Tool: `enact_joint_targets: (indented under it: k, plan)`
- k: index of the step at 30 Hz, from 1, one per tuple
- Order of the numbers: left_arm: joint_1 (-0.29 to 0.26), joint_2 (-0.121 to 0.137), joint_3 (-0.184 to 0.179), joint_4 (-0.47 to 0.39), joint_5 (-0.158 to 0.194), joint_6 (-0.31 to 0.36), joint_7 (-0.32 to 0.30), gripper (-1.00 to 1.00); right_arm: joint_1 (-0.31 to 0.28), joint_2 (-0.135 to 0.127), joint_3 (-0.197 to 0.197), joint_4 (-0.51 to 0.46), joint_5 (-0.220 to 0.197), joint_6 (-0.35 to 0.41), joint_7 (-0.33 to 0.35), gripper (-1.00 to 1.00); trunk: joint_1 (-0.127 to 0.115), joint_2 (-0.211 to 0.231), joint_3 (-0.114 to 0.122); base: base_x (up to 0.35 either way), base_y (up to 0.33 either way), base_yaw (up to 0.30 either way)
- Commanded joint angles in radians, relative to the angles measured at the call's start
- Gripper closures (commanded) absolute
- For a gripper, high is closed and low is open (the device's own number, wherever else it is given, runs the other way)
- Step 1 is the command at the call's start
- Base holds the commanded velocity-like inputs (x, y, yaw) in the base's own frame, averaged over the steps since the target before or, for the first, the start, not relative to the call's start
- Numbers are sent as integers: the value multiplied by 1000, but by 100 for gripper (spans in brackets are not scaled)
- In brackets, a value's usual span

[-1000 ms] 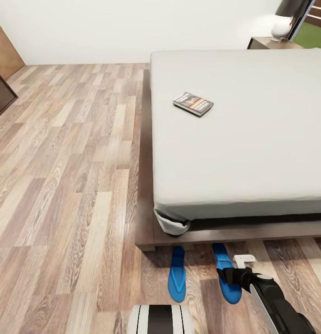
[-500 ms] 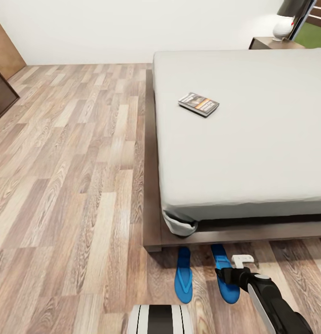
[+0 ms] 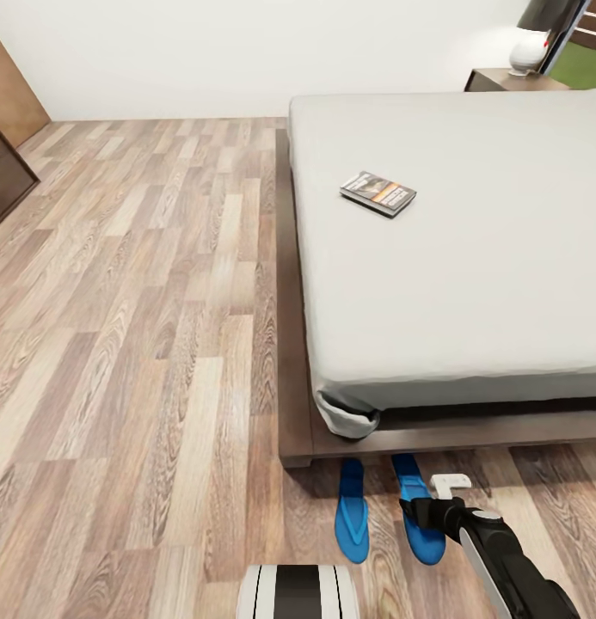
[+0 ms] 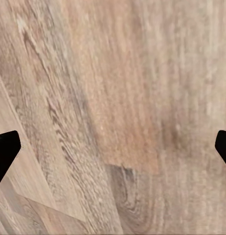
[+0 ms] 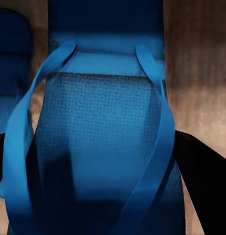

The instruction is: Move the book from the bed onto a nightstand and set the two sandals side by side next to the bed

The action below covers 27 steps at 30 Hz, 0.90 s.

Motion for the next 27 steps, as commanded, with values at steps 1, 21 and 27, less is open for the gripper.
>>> enact_joint_targets:
  k: [1, 21, 27]
  plan:
    - [0, 0, -9, 0, 7, -2, 4, -100, 0, -1, 1, -1, -10, 5, -2, 100, 0, 0, -1, 28, 141, 0]
    - [0, 0, -10, 1, 7, -3, 4, -100, -5, -1, 1, 8, -10, 4, -3, 100, 0, 0, -1, 4, 53, 0]
    - [0, 0, -10, 1, 7, -4, 4, -100, -6, -1, 1, 11, -10, 4, -3, 100, 0, 0, -1, 0, 40, 0]
